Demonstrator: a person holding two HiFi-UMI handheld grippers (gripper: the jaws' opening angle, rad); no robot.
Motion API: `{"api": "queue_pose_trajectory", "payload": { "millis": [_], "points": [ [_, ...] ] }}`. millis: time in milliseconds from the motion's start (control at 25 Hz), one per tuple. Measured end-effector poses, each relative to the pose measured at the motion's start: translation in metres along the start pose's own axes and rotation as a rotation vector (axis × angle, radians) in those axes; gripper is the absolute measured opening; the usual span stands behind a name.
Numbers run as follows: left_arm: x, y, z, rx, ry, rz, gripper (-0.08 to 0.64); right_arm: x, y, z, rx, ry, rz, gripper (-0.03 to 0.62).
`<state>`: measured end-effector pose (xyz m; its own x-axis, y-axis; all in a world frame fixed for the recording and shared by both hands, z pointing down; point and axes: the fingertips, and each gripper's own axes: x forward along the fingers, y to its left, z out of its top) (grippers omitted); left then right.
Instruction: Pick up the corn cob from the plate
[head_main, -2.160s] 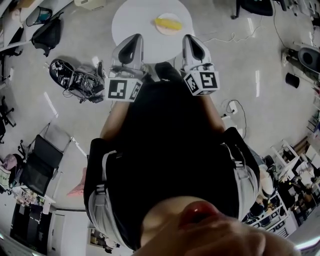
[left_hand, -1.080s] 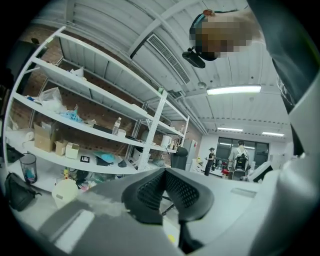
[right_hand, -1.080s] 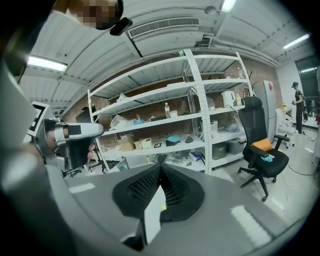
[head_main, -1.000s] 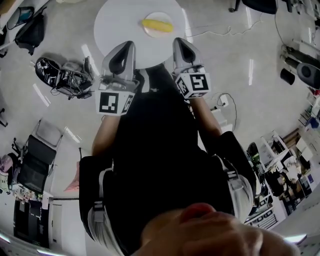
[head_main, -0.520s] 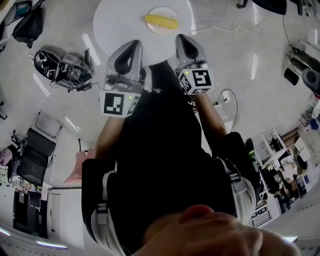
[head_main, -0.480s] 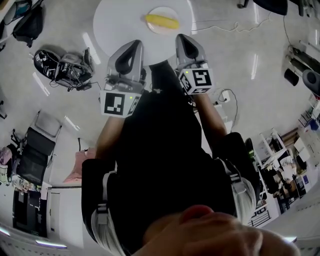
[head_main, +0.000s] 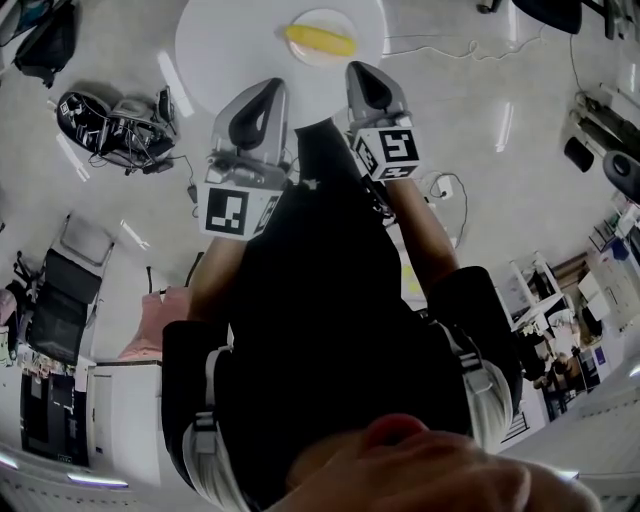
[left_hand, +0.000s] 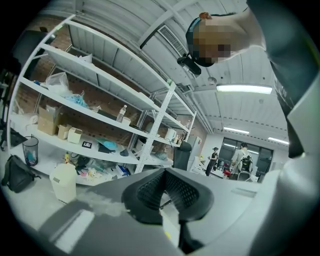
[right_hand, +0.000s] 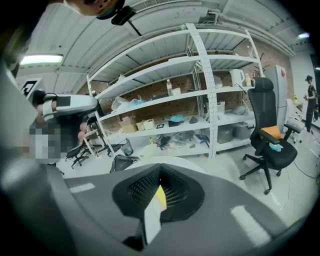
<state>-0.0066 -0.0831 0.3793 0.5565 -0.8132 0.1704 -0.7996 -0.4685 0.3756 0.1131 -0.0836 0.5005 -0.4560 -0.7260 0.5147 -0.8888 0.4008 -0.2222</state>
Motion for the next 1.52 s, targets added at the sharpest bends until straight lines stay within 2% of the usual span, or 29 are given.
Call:
{"api": "queue_pose_trajectory", "payload": {
  "millis": [920,1520],
  "points": [
    [0.02,0.026,-0.018,-0.047,0.021,0.043,0.005,0.05,-0.011,-0.06,-0.072,0.181,0.068,0.009],
    [0.032,0.04,-0.037,-0.092,0.052,0.051,0.005,0.075,-0.018,-0.091,-0.108,0.278,0.103,0.081]
  ]
}}
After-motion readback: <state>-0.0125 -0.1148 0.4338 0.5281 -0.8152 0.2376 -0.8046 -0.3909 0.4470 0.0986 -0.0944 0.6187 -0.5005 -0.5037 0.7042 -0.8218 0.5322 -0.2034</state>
